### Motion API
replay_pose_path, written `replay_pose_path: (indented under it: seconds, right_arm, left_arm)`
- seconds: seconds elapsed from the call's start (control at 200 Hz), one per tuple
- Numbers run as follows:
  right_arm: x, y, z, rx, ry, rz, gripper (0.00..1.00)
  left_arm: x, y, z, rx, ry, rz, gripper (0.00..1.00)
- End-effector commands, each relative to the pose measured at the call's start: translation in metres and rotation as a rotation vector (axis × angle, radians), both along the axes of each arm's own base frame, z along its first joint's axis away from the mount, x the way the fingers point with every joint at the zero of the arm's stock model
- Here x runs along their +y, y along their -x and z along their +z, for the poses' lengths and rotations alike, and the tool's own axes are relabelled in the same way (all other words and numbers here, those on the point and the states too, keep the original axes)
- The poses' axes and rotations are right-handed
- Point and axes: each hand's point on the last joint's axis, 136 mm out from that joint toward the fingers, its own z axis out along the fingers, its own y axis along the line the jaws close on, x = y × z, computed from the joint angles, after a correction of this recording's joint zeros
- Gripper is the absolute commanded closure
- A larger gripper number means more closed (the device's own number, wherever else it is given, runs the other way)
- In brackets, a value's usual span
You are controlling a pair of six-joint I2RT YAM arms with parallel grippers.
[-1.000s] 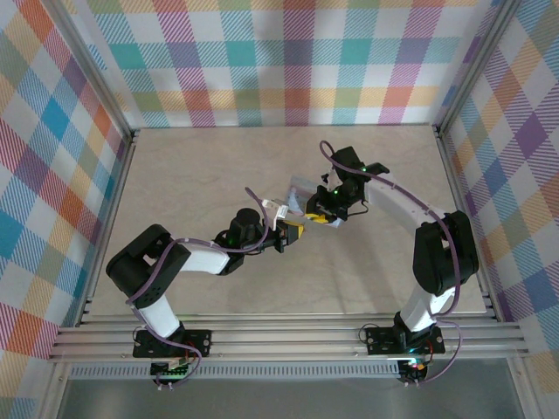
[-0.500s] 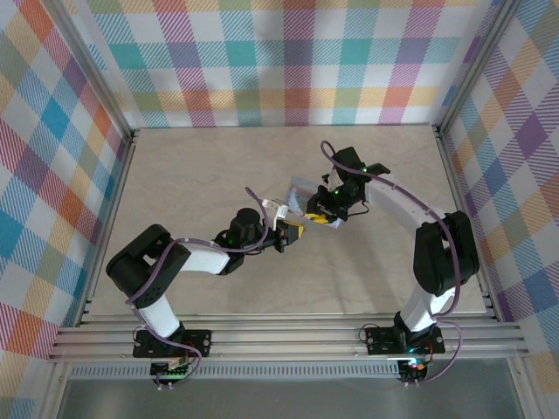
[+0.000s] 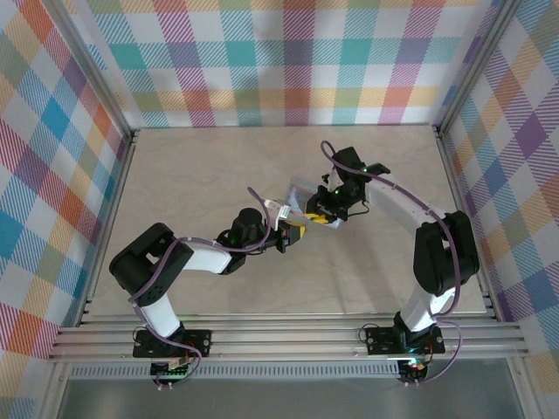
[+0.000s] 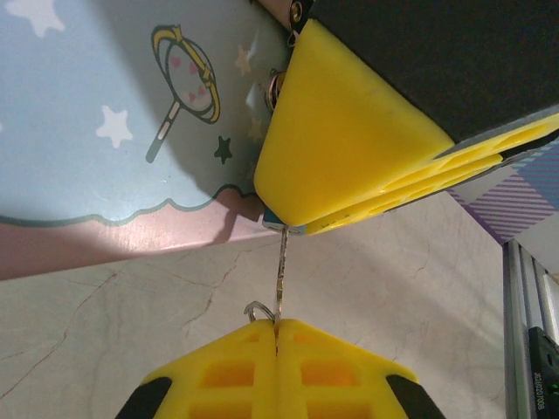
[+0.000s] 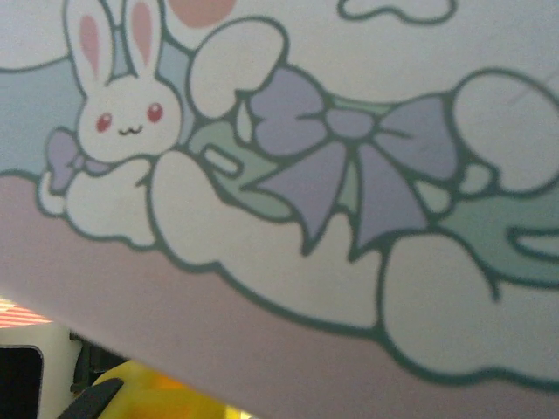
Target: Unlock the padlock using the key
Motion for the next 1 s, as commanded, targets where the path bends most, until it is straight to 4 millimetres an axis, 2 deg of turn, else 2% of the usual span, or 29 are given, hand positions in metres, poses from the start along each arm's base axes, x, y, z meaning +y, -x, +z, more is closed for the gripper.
replay_pose_path:
  seconds: [0.0, 0.465, 0.795, 0.995]
  right_arm:
    - [0.007, 0.0, 0.02, -0.038, -0.057, 0.018, 1.0]
    - [-0.002, 0.011, 0.002, -0.029, -0.008, 0.046, 1.0]
    - [0.012, 0.014, 0.017, 0.026, -0.149, 0.035, 1.0]
    - [0.012, 0.012, 0.023, 0.024, -0.16, 0.027, 1.0]
  left_arm:
    - [-0.014, -0.003, 0.028, -0.06, 0.076, -0.015, 1.0]
    - [-0.011, -0.01, 0.045, -0.079, 0.162, 0.016, 1.0]
    - [-0.021, -0.015, 0.028, -0.068, 0.124, -0.005, 1.0]
    - [-0.017, -0.016, 0.02, -0.057, 0.13, 0.026, 1.0]
